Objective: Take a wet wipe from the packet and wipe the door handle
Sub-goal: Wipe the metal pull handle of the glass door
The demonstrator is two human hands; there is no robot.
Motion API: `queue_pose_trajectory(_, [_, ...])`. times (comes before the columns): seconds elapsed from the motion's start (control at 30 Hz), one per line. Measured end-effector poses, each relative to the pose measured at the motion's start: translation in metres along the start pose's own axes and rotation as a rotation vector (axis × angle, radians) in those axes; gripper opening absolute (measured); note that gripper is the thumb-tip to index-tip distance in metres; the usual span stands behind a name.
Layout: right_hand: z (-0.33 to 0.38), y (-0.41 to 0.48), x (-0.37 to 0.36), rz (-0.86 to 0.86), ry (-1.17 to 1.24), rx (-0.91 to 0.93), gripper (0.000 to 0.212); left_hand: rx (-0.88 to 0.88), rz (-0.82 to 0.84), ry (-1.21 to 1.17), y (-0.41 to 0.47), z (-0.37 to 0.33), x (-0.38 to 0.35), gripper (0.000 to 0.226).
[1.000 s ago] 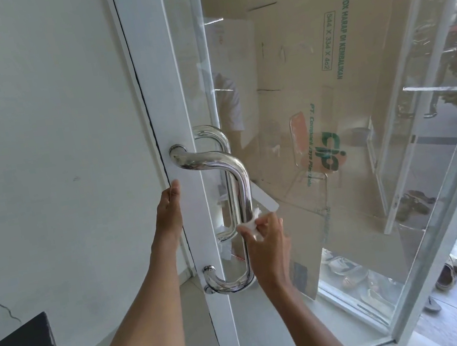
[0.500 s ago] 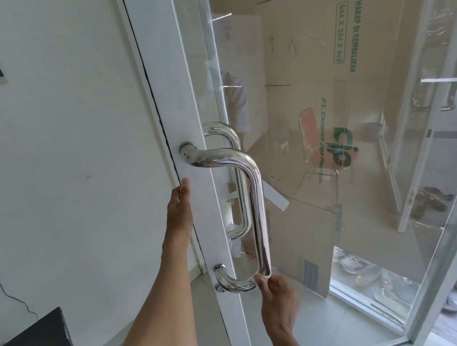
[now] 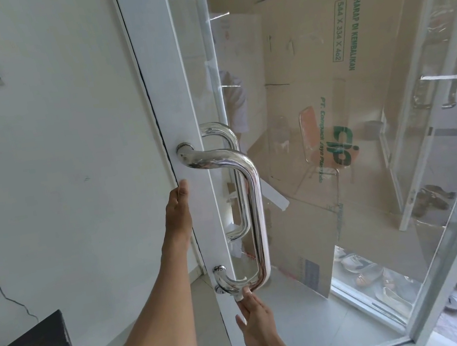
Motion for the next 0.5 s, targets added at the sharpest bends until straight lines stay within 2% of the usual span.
queue_pose_trajectory(0.2, [-0.004,0.005,-0.002,-0.006,-0.029,-0.04,0.026,-0.016,-0.009,0.016,0.002,0.0,-0.002,0.09])
queue_pose_trajectory(0.37, [-0.006,0.007,-0.007,-0.013,-0.072,-0.083,0.017,-0.016,-0.022,0.01,0.005,0.0,-0.002,0.084])
queue_pose_trajectory(0.5, [-0.005,0.012,-0.005,-0.024,-0.098,-0.029,0.021,-0.013,-0.024,0.011,0.006,0.0,-0.002,0.085])
Point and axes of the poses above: each hand's wrist, its own y-axis towards the middle knuckle, its own x-axis out of the back of the hand, z = x × y, the point moved 2 cm from there along y, towards the middle knuckle, and after that the axes turned 1 degree about -x, right-handed, at the moved point
